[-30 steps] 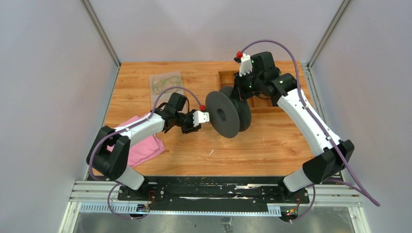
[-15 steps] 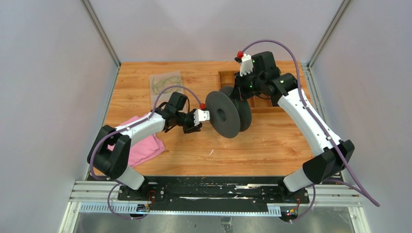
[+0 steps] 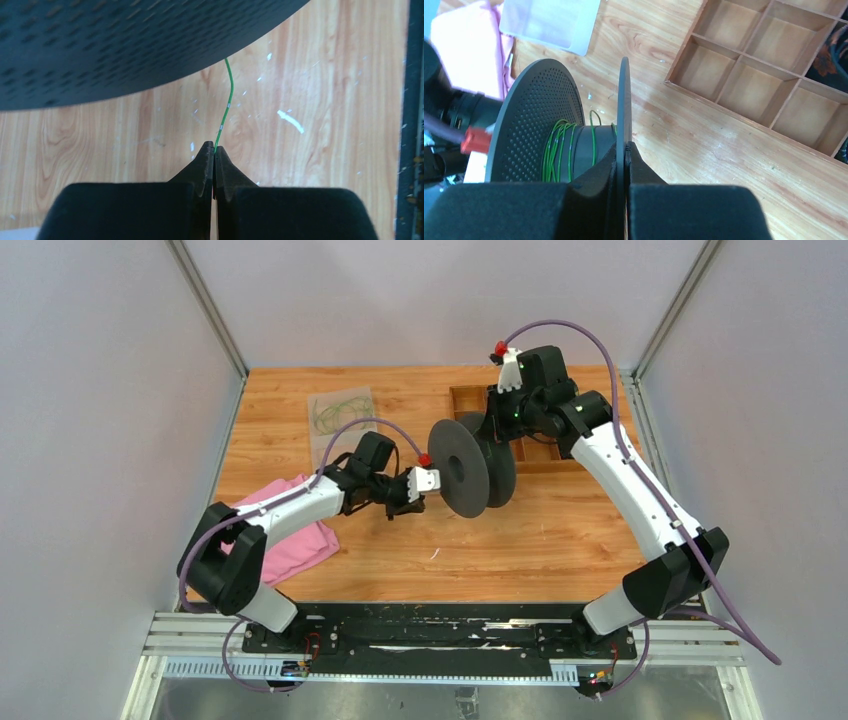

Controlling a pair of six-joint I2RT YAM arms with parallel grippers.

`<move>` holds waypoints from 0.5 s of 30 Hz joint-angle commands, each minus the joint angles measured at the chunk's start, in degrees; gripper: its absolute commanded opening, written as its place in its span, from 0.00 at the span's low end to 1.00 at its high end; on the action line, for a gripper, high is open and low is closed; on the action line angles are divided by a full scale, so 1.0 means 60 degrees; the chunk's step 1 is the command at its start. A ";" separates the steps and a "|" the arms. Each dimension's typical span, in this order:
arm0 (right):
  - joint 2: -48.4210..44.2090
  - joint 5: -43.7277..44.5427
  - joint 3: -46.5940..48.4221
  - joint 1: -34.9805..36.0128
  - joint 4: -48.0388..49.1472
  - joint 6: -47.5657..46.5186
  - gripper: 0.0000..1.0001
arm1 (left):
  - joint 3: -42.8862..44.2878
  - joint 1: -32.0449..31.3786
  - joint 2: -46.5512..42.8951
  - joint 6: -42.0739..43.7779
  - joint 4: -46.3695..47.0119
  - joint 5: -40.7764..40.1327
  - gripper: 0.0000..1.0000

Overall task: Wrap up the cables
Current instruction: Wrap the cable around the cable reel.

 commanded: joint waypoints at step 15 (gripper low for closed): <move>0.0393 0.3534 -0.1115 -0.0190 0.1999 0.2285 0.01 | 0.2354 -0.3015 -0.0374 -0.2332 -0.0689 -0.1668 0.00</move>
